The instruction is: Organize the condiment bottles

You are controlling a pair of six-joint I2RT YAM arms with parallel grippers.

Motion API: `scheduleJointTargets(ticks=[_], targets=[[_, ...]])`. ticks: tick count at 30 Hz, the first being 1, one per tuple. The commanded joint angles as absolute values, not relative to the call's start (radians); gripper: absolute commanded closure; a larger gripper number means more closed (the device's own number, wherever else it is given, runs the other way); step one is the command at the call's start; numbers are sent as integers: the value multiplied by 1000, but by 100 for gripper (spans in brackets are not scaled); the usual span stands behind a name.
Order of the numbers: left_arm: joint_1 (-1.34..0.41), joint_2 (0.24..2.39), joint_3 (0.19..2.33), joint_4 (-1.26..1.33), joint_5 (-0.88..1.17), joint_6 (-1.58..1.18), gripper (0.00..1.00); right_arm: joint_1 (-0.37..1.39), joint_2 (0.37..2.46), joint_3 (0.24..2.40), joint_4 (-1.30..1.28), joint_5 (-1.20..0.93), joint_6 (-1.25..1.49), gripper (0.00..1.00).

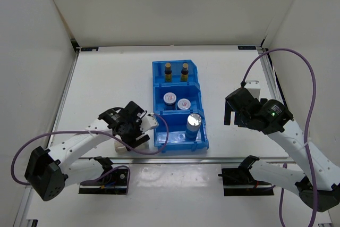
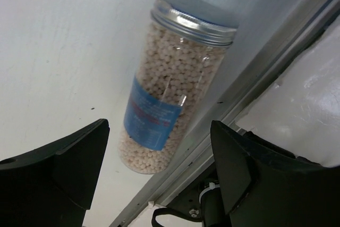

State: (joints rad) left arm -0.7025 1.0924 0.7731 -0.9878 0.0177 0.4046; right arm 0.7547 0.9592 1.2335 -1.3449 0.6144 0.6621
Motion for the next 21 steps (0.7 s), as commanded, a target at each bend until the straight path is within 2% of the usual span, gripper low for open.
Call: scheduleJointTargets(ticks=[1,14,19,21], targets=[[-730,1101,772,-983,76,425,12,755,956,1233,-1358,629,661,0],[-841,1282,762,-937,77,405,11,755,927,1233,-1358,629,661,0],[-864,1353,790,-937,89,405,22,755,917,1233,-1358,638,661,0],[-873,1364,790,-937,98,405,30,755,917,1233,-1358,638,661,0]])
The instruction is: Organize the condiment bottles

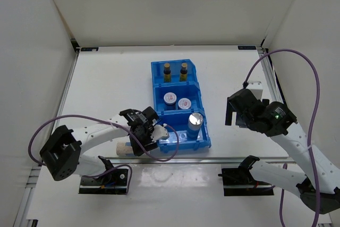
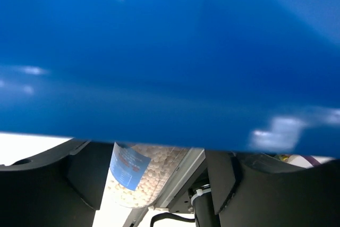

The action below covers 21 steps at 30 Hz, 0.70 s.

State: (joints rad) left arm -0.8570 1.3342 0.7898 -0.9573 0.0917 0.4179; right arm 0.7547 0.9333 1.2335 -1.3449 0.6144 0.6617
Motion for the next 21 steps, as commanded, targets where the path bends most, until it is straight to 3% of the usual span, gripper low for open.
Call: scheduleJointTargets(ticks=[1,5,7,8,21], targets=[[-873,1364,790,-937,98,405,36,755,917,1233,-1358,638,661,0],[-873,1298,790,-937,45,393,70,755,917,1233,-1358,638,661,0],[-873,1252,790,-937,31,384,80,755,917,1233,-1358,638,661,0],[-873,1240,790,-937,17,383,89,755,917,1233,-1358,638,661,0],[-864,1032,862,-946,-113,342,89,755,917,1233,-1358,638,661,0]])
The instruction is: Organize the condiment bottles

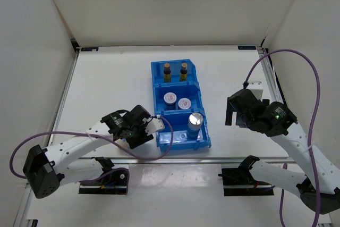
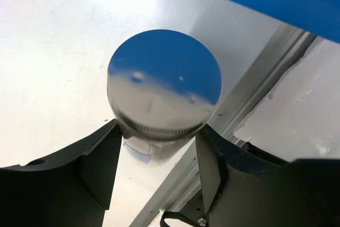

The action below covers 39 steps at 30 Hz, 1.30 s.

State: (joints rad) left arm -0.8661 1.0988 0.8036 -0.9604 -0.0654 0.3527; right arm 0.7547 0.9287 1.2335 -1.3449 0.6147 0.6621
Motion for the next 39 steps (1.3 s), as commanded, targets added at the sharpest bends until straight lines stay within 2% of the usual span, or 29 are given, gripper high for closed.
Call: scheduleJointTargets(ticks=[1,15,22,27,31,35,39], targets=[[-864,1022,874,-946,-126,342,89,755,917,1233,-1358,638,661,0],[-864,890,1043,-946,-261,314,89,755,927,1233,-1358,638,661,0],[-864,900,1256,-914,-198,236,89,755,927,1233,-1358,638,661,0],[-864,934,1364,-835,-17,184,89,755,927,1233,-1358,638,661,0],[-864,965,1349,-721,115,106,89,755,927,1233,-1358,638,661,0],[-864,920,1127,-409,213,-1,89,755,927,1233,-1358,638,661,0],[-864,884,957,-246,222,-43,89,755,927,1233,-1358,638,661,0]])
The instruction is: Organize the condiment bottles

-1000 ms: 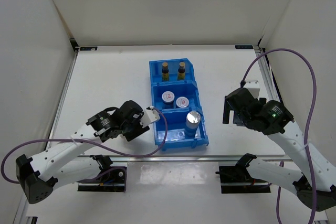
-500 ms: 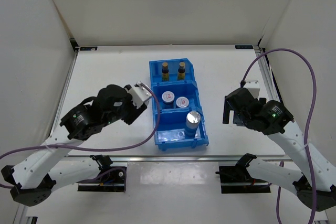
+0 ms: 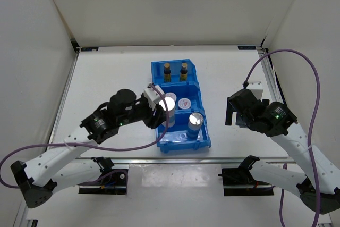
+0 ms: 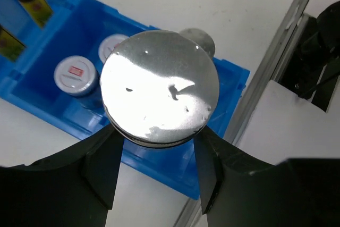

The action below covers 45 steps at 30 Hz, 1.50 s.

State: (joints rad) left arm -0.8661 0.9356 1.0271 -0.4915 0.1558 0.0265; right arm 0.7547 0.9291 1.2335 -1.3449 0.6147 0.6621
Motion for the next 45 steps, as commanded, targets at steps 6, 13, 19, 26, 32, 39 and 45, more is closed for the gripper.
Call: scheduleJointTargets(ticks=[6,13,19,26,32,39,45], targets=[[-873,855,810,-146,222,-23,89,755,927,1233,-1358,638,661,0],[-873,876,695,-46,204,-5,89,755,927,1233,-1358,638,661,0],[-873,876,617,6,175,-5,89,755,927,1233,-1358,638,661,0],[-873,854,543,41,175,-23,89,755,936,1233,-1358,638,661,0],[-873,836,476,93,175,-43,83,755,936,1233,-1358,638,661,0],[-873,827,456,94,166,-43,28,755,945,1233,-1358,638,661,0],[-873,781,460,94,144,-20,0,755,945,1233,-1358,638,661,0]])
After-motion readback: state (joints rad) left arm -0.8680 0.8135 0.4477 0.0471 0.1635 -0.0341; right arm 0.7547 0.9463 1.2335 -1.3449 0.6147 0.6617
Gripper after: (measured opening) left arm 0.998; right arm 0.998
